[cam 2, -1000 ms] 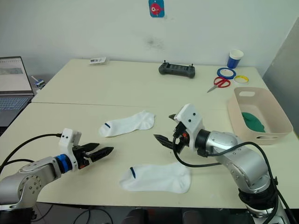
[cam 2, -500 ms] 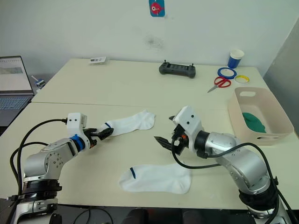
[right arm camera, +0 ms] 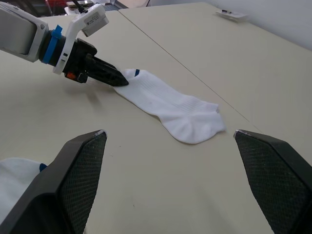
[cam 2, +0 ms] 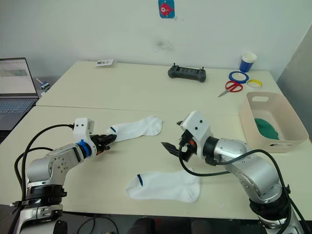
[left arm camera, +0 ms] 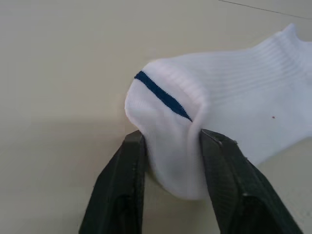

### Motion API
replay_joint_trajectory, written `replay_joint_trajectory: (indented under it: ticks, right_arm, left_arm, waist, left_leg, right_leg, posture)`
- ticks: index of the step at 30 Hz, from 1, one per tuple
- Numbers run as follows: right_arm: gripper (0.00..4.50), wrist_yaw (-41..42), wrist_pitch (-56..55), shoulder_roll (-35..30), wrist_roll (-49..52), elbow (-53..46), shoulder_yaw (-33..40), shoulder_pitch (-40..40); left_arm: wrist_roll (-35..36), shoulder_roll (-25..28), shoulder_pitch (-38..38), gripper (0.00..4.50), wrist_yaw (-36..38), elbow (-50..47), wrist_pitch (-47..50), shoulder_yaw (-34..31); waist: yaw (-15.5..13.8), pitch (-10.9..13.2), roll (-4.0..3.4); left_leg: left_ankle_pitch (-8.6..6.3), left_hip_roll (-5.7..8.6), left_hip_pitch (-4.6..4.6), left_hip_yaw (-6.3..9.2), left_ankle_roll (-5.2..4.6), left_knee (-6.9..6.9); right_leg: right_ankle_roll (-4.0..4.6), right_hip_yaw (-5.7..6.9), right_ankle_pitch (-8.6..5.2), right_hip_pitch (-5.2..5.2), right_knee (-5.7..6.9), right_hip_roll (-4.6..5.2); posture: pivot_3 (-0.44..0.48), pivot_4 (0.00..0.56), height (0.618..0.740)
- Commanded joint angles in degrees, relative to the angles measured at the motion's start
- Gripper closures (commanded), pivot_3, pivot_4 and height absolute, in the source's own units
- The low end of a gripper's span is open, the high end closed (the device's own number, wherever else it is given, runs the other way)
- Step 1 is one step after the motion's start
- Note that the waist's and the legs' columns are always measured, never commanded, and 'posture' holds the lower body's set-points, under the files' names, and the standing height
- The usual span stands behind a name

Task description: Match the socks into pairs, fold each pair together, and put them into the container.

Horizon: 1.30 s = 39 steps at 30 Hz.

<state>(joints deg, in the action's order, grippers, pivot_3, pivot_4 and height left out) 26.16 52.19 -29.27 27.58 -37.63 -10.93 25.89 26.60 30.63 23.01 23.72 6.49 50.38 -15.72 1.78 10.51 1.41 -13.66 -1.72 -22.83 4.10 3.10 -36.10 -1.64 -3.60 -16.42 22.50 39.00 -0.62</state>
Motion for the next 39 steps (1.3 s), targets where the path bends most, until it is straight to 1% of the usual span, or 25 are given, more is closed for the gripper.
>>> replay_joint_trajectory:
  ticks: [1, 2, 3, 5, 9, 12, 16, 18, 24, 28, 31, 34, 38, 39]
  right_arm:
    - [0.0, 0.1, -0.54, -0.35, -0.79, -1.9, -0.19, 0.42]
    - [0.0, 0.1, -0.55, -0.31, -0.87, -1.91, -0.31, 0.37]
    - [0.0, 0.13, -0.58, -0.23, -1.0, -1.9, -0.51, 0.31]
    - [0.0, 0.13, -0.65, -0.04, -1.27, -1.8, -0.88, 0.23]
    - [0.0, 0.0, -1.1, 0.91, -2.18, -0.66, -2.1, 0.22]
    - [0.0, -0.67, -2.56, 2.74, -4.21, 3.01, -4.12, 1.11]
    - [0.0, -1.38, -5.82, 6.31, -8.51, 10.94, -7.59, 3.24]
    - [0.0, -2.24, -7.77, 9.54, -10.37, 16.58, -8.87, 4.35]
    - [0.0, -4.73, -16.2, 18.9, -16.64, 37.34, -10.17, 8.81]
    - [0.0, -5.2, -19.31, 23.95, -18.26, 46.89, -8.89, 11.21]
    - [0.6, -4.09, -20.89, 24.85, -20.39, 50.24, -10.34, 11.63]
    - [1.64, -3.19, -21.14, 25.05, -21.63, 50.51, -10.59, 11.44]
    - [3.07, -2.05, -20.62, 24.69, -22.79, 48.39, -10.72, 9.91]
    - [3.5, -1.87, -20.54, 24.66, -22.99, 48.0, -10.64, 9.71]
  left_arm:
    - [1.66, 0.35, -1.27, 4.08, 2.81, -2.34, 1.55, 0.54]
    - [2.48, 0.58, -1.75, 4.34, 3.84, -3.27, 2.32, 0.57]
    - [3.7, 1.12, -2.65, 4.48, 5.61, -5.04, 3.43, 0.87]
    - [5.98, 2.53, -4.68, 4.48, 9.05, -8.74, 5.63, 1.73]
    - [9.56, 5.13, -8.17, 4.48, 13.14, -13.52, 9.34, 1.46]
    - [12.14, 7.35, -10.2, 4.48, 15.78, -15.66, 11.49, 0.64]
    - [15.45, 11.42, -13.8, 4.48, 20.32, -18.5, 14.0, 0.4]
    - [15.27, 12.96, -15.35, 4.48, 21.47, -18.69, 13.49, 0.85]
    - [12.9, 13.18, -16.4, 4.48, 21.04, -17.04, 10.6, 1.8]
    - [12.37, 13.13, -16.47, 4.48, 21.17, -17.03, 9.79, 2.43]
    - [11.92, 12.65, -16.2, 4.5, 20.55, -16.76, 9.15, 2.37]
    - [11.89, 12.47, -16.16, 4.5, 20.26, -16.71, 8.93, 2.3]
    - [11.67, 12.13, -16.26, 4.5, 19.95, -16.72, 8.4, 2.38]
    - [11.64, 12.08, -16.19, 4.5, 19.87, -16.69, 8.31, 2.41]
  waist:
    - [0.03, 0.0, 0.0]
    - [0.05, 0.0, 0.0]
    - [0.08, 0.0, 0.0]
    - [0.1, 0.0, 0.0]
    - [0.13, 0.0, 0.0]
    - [0.17, 0.0, 0.0]
    - [0.64, 0.02, -0.03]
    - [0.69, 0.02, -0.02]
    - [1.01, 0.02, -0.03]
    - [1.01, 0.02, -0.03]
    - [1.02, 0.02, -0.03]
    - [1.04, 0.02, -0.04]
    - [1.1, 0.02, -0.04]
    - [1.1, 0.02, -0.04]
  left_leg:
    - [0.0, 0.0, 0.0, 0.0, 0.0, 0.0]
    - [0.0, 0.0, 0.01, 0.0, 0.0, 0.0]
    - [0.0, 0.0, 0.0, 0.0, 0.0, 0.0]
    - [0.0, -0.01, 0.0, -0.01, 0.0, 0.01]
    - [0.0, -0.03, -0.02, 0.01, 0.0, 0.02]
    - [0.0, -0.06, 0.01, 0.03, 0.0, 0.02]
    - [0.0, -0.07, 0.02, -0.03, 0.0, 0.01]
    - [0.0, -0.07, 0.02, -0.05, 0.0, 0.02]
    - [0.0, -0.1, 0.0, -0.04, 0.0, 0.04]
    - [0.0, -0.08, -0.04, -0.08, 0.01, 0.04]
    - [0.0, -0.08, -0.03, -0.08, 0.01, 0.06]
    - [0.0, -0.09, -0.05, -0.06, 0.01, 0.07]
    - [0.0, -0.09, -0.03, -0.06, 0.01, 0.07]
    - [0.0, -0.09, -0.03, -0.05, 0.01, 0.07]
  right_leg:
    - [0.0, 0.0, 0.0, 0.0, 0.0, 0.0]
    - [0.0, 0.0, 0.0, 0.0, 0.0, 0.0]
    - [-0.01, 0.0, -0.01, 0.0, 0.0, 0.0]
    - [0.0, -0.02, -0.01, 0.01, -0.01, 0.0]
    - [0.0, 0.0, -0.01, 0.03, -0.01, 0.0]
    - [-0.05, 0.0, -0.04, 0.04, 0.0, -0.03]
    - [-0.03, -0.06, -0.03, 0.07, 0.02, -0.05]
    - [-0.02, -0.08, -0.03, 0.1, 0.02, -0.05]
    - [0.11, -0.06, 0.03, 0.13, 0.02, -0.07]
    - [0.2, -0.1, 0.09, 0.16, 0.01, -0.06]
    - [0.23, -0.09, 0.1, 0.18, 0.01, -0.06]
    - [0.24, -0.09, 0.11, 0.18, 0.01, -0.06]
    - [0.22, -0.08, 0.1, 0.18, 0.03, -0.06]
    - [0.22, -0.07, 0.1, 0.18, 0.04, -0.06]
  posture:
    - [0.0, 0.15, 0.74]
    - [0.0, 0.15, 0.74]
    - [0.0, 0.15, 0.74]
    - [0.0, 0.15, 0.74]
    - [0.0, 0.15, 0.74]
    - [0.0, 0.15, 0.74]
    - [0.0, 0.15, 0.74]
    - [0.0, 0.15, 0.74]
    - [0.0, 0.15, 0.74]
    - [0.0, 0.15, 0.74]
    - [0.0, 0.15, 0.74]
    - [0.0, 0.15, 0.74]
    - [0.0, 0.15, 0.74]
    - [0.0, 0.15, 0.74]
